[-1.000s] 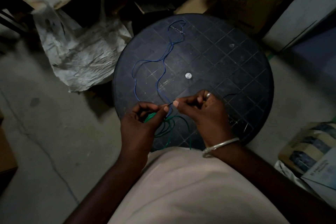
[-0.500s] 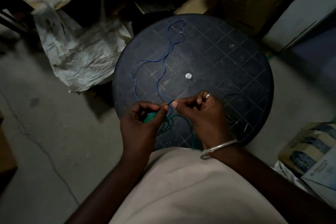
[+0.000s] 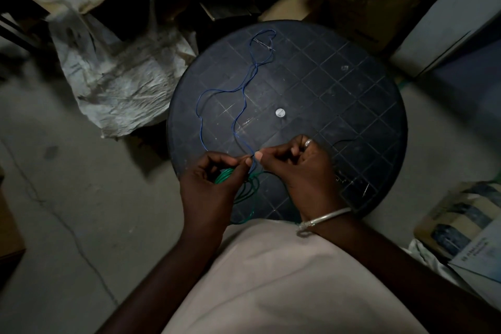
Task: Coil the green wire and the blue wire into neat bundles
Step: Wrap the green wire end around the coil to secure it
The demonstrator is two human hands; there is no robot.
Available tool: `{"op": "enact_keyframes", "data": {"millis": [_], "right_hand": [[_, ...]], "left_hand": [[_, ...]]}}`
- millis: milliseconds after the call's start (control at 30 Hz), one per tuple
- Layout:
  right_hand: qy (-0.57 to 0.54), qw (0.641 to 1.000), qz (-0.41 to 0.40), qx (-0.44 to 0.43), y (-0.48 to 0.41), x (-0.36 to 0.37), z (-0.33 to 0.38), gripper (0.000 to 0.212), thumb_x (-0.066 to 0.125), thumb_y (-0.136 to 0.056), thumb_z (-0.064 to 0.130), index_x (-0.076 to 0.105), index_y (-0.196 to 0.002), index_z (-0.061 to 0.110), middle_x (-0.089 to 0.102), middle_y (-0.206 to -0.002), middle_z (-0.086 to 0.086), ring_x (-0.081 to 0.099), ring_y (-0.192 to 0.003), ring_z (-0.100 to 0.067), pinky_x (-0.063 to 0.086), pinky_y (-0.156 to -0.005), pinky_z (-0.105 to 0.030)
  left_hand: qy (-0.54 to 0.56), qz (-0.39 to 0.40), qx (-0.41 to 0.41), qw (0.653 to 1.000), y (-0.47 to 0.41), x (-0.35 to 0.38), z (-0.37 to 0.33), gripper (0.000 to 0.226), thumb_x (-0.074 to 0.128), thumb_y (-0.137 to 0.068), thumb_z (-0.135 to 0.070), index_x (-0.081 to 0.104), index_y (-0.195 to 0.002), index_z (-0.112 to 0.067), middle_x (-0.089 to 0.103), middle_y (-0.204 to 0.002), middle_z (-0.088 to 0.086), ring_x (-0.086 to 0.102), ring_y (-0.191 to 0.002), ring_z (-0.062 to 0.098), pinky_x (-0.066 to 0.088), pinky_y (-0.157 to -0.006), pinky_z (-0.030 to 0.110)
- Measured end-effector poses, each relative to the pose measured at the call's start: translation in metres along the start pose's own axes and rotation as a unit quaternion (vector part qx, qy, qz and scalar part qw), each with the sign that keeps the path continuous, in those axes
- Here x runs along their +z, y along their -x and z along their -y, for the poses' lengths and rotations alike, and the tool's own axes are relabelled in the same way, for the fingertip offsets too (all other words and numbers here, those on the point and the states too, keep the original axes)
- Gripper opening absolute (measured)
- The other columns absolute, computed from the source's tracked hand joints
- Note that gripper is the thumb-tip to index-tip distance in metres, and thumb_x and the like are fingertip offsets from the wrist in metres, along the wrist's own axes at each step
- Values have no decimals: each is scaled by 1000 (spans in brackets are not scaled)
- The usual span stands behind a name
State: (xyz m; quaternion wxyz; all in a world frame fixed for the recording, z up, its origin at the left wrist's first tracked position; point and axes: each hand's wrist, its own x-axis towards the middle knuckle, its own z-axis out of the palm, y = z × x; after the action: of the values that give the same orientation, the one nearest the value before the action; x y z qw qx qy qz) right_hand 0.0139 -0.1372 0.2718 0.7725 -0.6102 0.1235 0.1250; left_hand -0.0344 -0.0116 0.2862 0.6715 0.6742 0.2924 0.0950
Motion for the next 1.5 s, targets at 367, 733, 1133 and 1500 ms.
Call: {"op": "enact_keyframes", "data": {"millis": [367, 733, 1133, 1500], "right_hand": [[60, 997, 30, -31, 5, -3, 0, 44, 80, -74, -8, 42, -77, 14, 78, -81, -15, 78, -80, -26, 62, -83, -43], [196, 973, 44, -111, 10, -4, 0, 34, 80, -80, 7, 48, -74, 14, 78, -85, -3, 76, -82, -13, 61, -73, -46], [233, 960, 38, -153, -9, -12, -8, 32, 82, -78, 14, 51, -82, 20, 74, -83, 0, 71, -79, -14, 49, -60, -31], [261, 940, 86, -201, -2, -13, -4, 37, 82, -77, 13, 48, -90, 17, 74, -88, 5, 69, -76, -18, 56, -71, -44]], "left_hand": [[-6, -30, -36, 999, -3, -1, 2, 18, 82, -74, -4, 65, -78, -9, 76, -76, 1, 72, -76, 10, 51, -63, 19], [29, -17, -110, 993, -5, 0, -5, 21, 78, -78, -11, 71, -97, -7, 78, -88, 8, 74, -83, 14, 54, -64, 17], [70, -5, -189, 979, -6, 2, -6, 31, 76, -79, -5, 67, -108, -3, 72, -81, 6, 59, -48, -3, 42, -43, 9], [85, -9, -194, 977, -5, 1, -2, 26, 77, -77, -6, 67, -101, -9, 72, -81, 6, 62, -54, 1, 44, -46, 11]]}}
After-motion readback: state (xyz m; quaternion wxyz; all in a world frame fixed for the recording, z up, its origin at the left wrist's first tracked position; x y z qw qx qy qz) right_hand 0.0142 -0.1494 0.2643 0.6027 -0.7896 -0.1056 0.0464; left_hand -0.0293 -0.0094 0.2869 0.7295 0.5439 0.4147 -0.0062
